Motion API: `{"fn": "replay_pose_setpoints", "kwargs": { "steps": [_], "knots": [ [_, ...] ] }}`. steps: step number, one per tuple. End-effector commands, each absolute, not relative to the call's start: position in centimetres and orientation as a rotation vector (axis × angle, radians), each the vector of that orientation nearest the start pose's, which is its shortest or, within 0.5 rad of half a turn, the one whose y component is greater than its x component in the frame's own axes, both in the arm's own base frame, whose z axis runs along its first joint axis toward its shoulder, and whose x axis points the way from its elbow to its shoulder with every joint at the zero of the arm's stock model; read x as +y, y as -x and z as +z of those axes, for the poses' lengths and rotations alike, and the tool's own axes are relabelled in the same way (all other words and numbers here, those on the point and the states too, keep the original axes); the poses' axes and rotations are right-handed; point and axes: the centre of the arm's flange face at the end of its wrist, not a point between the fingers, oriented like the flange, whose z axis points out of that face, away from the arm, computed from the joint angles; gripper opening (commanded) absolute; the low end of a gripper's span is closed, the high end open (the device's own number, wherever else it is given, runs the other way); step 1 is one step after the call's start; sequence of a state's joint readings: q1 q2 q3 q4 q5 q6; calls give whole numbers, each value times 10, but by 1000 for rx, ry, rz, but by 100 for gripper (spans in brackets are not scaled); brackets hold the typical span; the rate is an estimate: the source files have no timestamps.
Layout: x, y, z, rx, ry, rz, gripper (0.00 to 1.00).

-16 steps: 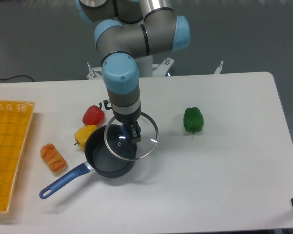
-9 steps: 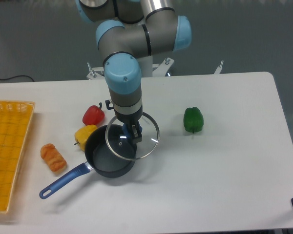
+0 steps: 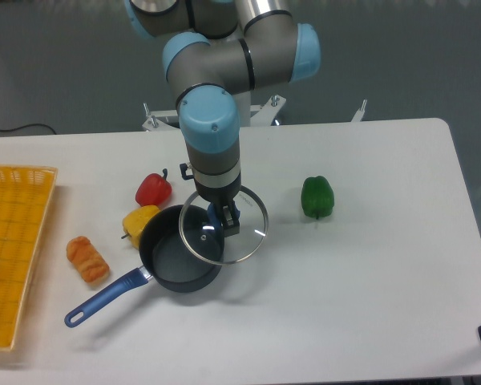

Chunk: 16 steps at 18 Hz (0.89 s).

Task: Place the lid on the table
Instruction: 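Hold the glass lid by its knob above the saucepan rim, then carry the glass lid off the saucepan toward the green pepper side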

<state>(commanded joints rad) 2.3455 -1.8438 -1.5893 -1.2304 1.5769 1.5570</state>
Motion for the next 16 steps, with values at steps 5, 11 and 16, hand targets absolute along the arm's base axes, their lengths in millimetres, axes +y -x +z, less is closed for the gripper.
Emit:
{"fn": "replay_pose_setpoints", "kwargs": {
  "steps": [5,11,16],
  "knots": [
    [518,340,353,1176,2892,118,66],
    [516,366,344,1167,2889,146,66],
    [523,377,336,1165,2898,145,66]
  ]
}}
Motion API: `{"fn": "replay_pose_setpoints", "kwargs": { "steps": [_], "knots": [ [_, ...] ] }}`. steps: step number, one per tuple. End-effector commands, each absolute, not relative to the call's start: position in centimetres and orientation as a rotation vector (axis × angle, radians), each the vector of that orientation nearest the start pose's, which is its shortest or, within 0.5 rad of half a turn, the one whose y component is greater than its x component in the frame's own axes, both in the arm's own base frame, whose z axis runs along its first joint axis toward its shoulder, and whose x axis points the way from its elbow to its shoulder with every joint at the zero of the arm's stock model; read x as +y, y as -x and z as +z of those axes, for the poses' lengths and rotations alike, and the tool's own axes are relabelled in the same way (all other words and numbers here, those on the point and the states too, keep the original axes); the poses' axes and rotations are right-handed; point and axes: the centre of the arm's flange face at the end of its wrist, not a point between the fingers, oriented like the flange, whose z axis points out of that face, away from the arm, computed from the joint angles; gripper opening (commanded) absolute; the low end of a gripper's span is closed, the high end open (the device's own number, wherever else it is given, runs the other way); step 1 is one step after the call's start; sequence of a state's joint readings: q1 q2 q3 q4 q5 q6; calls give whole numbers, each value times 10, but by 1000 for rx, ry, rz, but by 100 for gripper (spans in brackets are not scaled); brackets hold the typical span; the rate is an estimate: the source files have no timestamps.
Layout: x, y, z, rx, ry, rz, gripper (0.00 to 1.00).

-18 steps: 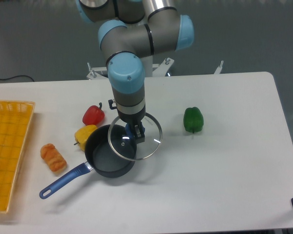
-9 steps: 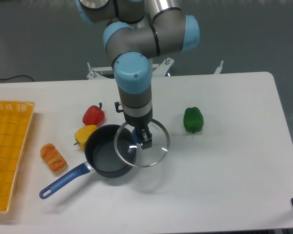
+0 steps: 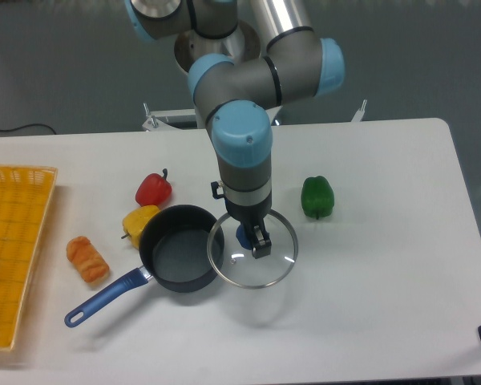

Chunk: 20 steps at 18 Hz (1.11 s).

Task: Place the lid on the table
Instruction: 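Carry the glass lid off the saucepan toward the green pepper side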

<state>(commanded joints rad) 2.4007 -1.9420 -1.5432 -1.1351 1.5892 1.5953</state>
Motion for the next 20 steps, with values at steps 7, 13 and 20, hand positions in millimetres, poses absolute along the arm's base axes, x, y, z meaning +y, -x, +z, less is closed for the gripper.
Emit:
{"fn": "replay_pose_setpoints", "kwargs": {
  "steps": [7,13,20],
  "knots": [
    [521,390,320,1196,2906,130,66],
    [515,404,291,1174,2936,60,66],
    [516,414,263,1166,2948,31,66]
  ]
}}
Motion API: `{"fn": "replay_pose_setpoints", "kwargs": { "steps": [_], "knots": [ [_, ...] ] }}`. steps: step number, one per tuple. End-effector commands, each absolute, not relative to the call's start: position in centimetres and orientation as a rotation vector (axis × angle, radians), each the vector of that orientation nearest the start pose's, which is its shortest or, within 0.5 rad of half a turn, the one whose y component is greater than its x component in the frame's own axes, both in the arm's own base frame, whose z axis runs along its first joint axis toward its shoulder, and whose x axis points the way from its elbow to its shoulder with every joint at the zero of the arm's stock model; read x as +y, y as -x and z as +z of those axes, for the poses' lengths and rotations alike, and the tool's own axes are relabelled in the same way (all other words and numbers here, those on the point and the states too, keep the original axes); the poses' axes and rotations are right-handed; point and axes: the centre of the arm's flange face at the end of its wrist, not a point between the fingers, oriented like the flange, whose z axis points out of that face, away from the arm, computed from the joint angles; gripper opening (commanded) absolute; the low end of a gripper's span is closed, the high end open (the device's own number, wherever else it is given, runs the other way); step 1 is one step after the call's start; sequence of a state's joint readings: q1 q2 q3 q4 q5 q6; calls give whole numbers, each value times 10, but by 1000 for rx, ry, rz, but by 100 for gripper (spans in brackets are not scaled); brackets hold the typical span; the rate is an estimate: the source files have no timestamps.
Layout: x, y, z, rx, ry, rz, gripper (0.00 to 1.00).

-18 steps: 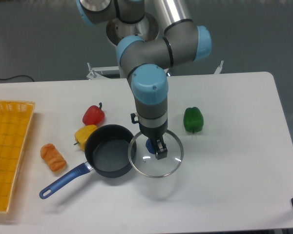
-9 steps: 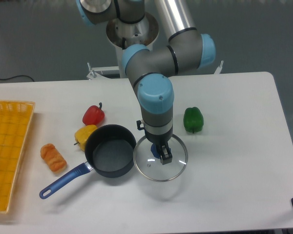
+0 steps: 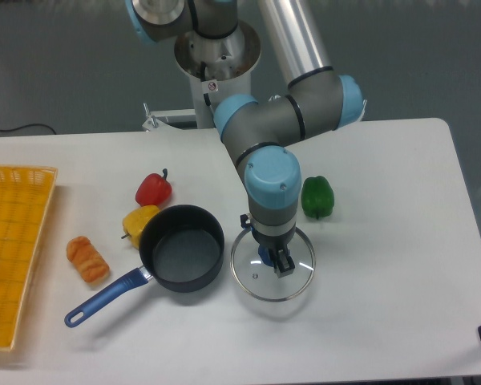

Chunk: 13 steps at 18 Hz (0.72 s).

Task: Place the lid on the table
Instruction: 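Carry the glass lid off the saucepan toward the green pepper side, then lower the glass lid flat onto the table beside the saucepan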

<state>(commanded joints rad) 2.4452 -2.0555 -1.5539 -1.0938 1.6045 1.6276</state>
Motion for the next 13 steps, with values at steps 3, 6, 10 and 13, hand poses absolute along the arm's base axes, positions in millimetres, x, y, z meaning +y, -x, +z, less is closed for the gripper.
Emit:
{"fn": "replay_pose_setpoints", "kwargs": {
  "steps": [3,6,10,13],
  "knots": [
    [519,416,250,1169,2950,17,66],
    [519,415,242,1174,2953,-4,66],
    [517,412,234,1190,2979,-14,67],
    [518,412,235,1193,2980,-10,67]
  ]
}}
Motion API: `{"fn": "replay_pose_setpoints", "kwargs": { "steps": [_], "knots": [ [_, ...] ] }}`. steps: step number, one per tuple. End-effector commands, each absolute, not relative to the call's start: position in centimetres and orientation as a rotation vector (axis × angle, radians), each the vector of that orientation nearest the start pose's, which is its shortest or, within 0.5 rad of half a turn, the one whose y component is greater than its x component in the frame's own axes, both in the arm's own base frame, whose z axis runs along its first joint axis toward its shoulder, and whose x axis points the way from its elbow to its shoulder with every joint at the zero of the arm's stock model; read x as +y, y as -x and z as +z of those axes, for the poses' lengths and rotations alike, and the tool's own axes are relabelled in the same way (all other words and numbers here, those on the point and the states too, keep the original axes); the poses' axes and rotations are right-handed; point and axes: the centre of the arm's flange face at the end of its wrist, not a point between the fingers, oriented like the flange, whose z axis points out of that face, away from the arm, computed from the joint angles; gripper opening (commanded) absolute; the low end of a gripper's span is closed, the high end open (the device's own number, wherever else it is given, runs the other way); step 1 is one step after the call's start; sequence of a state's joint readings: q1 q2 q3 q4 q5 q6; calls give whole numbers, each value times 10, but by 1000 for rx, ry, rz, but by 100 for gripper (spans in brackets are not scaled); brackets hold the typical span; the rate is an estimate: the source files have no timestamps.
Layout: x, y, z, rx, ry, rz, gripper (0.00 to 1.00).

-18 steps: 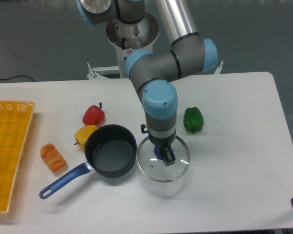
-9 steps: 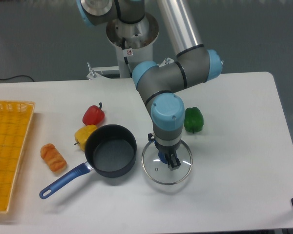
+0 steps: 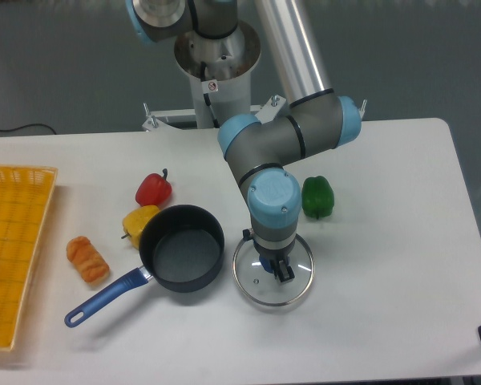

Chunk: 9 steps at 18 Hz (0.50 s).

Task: Place the lid on the table
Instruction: 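Lower the glass lid flat onto the table beside the saucepan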

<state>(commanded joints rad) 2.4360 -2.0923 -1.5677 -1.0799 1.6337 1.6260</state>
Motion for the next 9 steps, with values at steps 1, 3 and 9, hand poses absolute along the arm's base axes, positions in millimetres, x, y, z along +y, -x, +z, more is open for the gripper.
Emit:
{"fn": "replay_pose_setpoints", "kwargs": {
  "steps": [1,3,9],
  "knots": [
    [518,412,235,1193,2980,-10,67],
    [518,412,232,1194,2981,-17,67],
    [519,411,225,1200,2982,-33,68]
  ]
}}
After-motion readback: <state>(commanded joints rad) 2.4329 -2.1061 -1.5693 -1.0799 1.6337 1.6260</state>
